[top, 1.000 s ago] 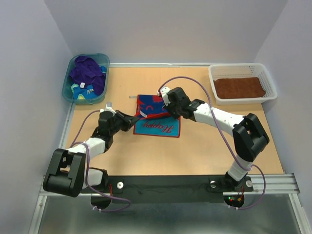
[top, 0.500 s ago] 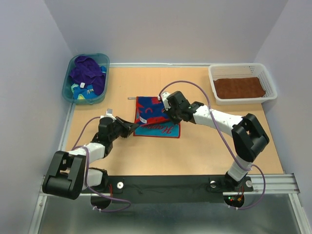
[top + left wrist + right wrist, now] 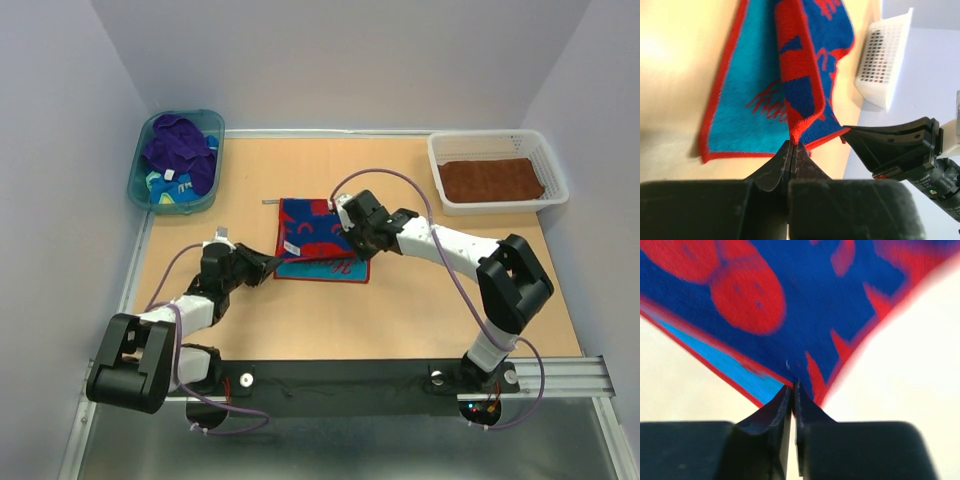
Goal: Fold and stack the towels
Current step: Fold the towel
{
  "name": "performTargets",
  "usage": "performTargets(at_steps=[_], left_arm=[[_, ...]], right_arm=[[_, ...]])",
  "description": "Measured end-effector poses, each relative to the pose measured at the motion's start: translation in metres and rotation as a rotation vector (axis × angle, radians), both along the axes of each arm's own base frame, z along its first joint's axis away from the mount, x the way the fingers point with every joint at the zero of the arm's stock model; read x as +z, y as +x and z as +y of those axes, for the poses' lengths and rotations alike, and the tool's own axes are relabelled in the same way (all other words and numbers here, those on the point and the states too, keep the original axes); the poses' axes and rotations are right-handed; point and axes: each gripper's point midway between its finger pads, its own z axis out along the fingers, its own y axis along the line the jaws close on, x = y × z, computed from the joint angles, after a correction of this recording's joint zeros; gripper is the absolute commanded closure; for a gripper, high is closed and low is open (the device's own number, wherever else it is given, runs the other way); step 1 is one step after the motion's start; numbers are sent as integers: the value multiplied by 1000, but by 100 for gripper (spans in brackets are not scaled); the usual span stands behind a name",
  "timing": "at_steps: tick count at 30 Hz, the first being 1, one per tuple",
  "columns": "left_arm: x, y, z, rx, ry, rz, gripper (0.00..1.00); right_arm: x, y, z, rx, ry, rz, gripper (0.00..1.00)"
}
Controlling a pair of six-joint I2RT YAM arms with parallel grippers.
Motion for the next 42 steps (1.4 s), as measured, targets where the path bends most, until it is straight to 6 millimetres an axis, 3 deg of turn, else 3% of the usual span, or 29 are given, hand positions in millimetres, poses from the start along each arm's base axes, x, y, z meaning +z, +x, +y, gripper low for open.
performTargets(at_steps=[2,4,5,8,15,20,22,27,32,37,42], left_arm=[[-17,-3,12,43,40,47,61],[-33,-5,29,106,85,98,51],[-40,-7,38,137,105,127,38],[-43,-12,46,154,145,142,30],[0,-8,61,177,254,13,29],[15,0,59,121,335,-19,29],[13,1,52,69,375,-5,35],[-9,0,19,-104,473,73,44],[-17,-6,-19,-241,526,82,50],[-24,1,-28,-262,560,102,51],[-44,-1,-37,-304,598,154,51]], right_arm=[[-13,-11,-17,-30,-58,45,69],[-31,-27,-53,-104,-153,135,62],[-36,-34,-66,-136,-179,176,56],[-37,-44,-82,-201,-201,234,45],[-2,-53,-73,-276,-76,215,38],[19,-33,-76,-412,35,132,43],[16,-24,-80,-490,107,131,50],[-7,-17,-99,-667,229,170,55],[-15,-8,-89,-737,359,179,56],[-15,0,-77,-747,450,168,57],[-22,0,-73,-761,494,171,57]])
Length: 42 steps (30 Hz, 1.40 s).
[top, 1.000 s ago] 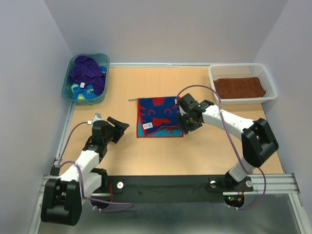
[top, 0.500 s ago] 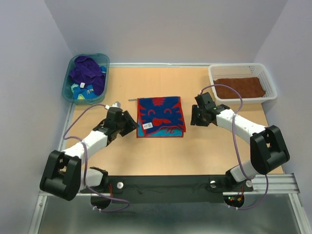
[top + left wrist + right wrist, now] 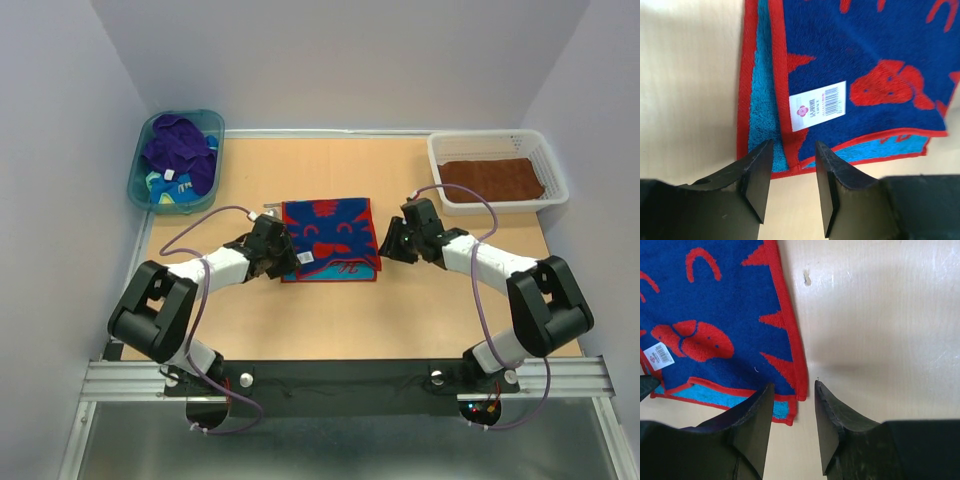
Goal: Fold and stack the towels
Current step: Fold the towel
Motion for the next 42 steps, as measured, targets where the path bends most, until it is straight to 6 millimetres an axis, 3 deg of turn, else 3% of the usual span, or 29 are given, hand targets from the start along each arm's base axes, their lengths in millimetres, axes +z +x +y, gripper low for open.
performTargets(at_steps=[11,16,23,25,33,38,42], left_arm=[[-6,-7,-19,-52,37,11,51],[-7,-12,-21,-57,53,19,69],[-6,-16,-21,-56,82,31,72],[-3,-14,-23,-59,82,25,79],[3,-12,-27,-62,83,17,99],[4,-13,-24,-58,98,21,100],[13,-8,-24,-54,109,5,100]], right_arm=[[-16,-3,0,-12,24,8,57],[-29,-10,-3,-13,14,31,57],[-30,-8,-2,-14,18,19,57],[-31,-7,-2,-17,19,17,58],[-34,0,1,-18,28,-1,76],[-36,0,0,-23,24,2,97],[-36,1,-2,-31,17,-2,100]])
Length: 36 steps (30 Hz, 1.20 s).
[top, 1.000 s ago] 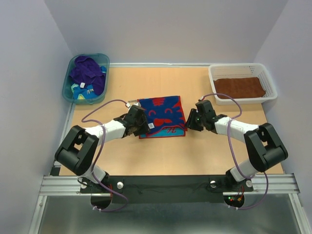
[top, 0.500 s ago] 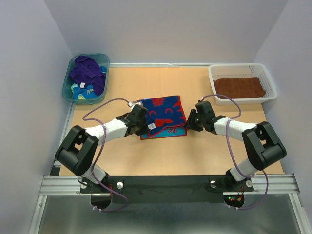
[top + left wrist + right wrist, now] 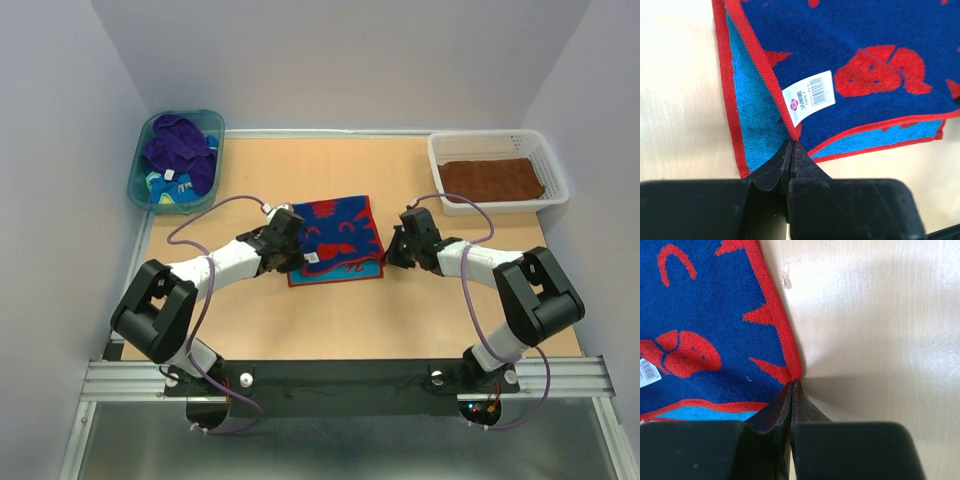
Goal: Fold and stack the towels
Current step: Fold the towel
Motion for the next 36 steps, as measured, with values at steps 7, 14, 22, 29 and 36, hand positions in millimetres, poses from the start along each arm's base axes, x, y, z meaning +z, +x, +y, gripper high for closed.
performTargets(at_steps=[7,14,22,29,36], left_arm=[[17,8,1,-9,16,-41,100],[31,8,10,-14,28,-64,100],[29,-4,16,-33,23,-52,100],[-12,-28,28,-49,71,52,100],[-27,-28,23,-66,66,71,100]], right_arm=[[3,1,-7,7,-42,-21,99],[29,0,-14,49,-94,-65,100],[43,-13,-3,125,-44,-36,100],[29,-27,6,163,-2,47,99],[0,-46,4,177,-2,155,99]])
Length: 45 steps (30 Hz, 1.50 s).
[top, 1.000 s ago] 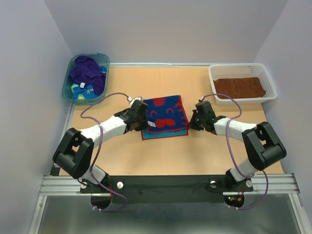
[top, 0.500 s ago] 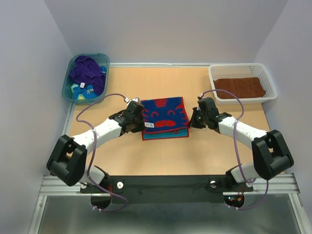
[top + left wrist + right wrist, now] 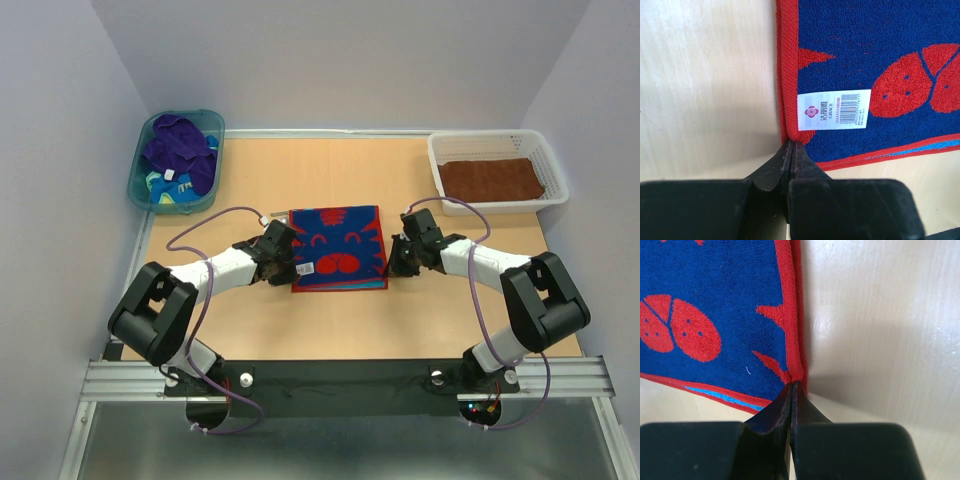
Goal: Fold and stack the towels
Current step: Fold the towel
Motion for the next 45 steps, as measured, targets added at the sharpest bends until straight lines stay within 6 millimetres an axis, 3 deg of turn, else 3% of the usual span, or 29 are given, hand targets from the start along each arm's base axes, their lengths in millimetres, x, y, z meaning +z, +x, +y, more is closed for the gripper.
performTargets(at_steps=[9,17,20,25,31,34,41,45], left_arm=[[1,2,-3,-6,-10,-9,100],[3,-1,-3,-11,-17,-3,100],[11,-5,-2,-16,-29,-3,100],[25,-7,-4,-24,-58,-23,100],[10,-18,-7,-49,-67,41,100],[0,-27,-5,-57,-61,81,100],[0,-25,-11,-72,-88,78,100],[0,-15,-17,-66,-114,84,100]], right_arm=[[5,-5,0,9,9,7,99],[52,0,1,11,27,-55,99],[60,-6,1,8,48,-52,99],[41,-23,-2,3,42,21,99],[-3,-48,-13,-11,-14,168,99],[-5,-51,-11,-8,-4,179,99],[-5,-49,-11,-8,-4,168,100],[1,-30,-18,-16,-65,111,100]])
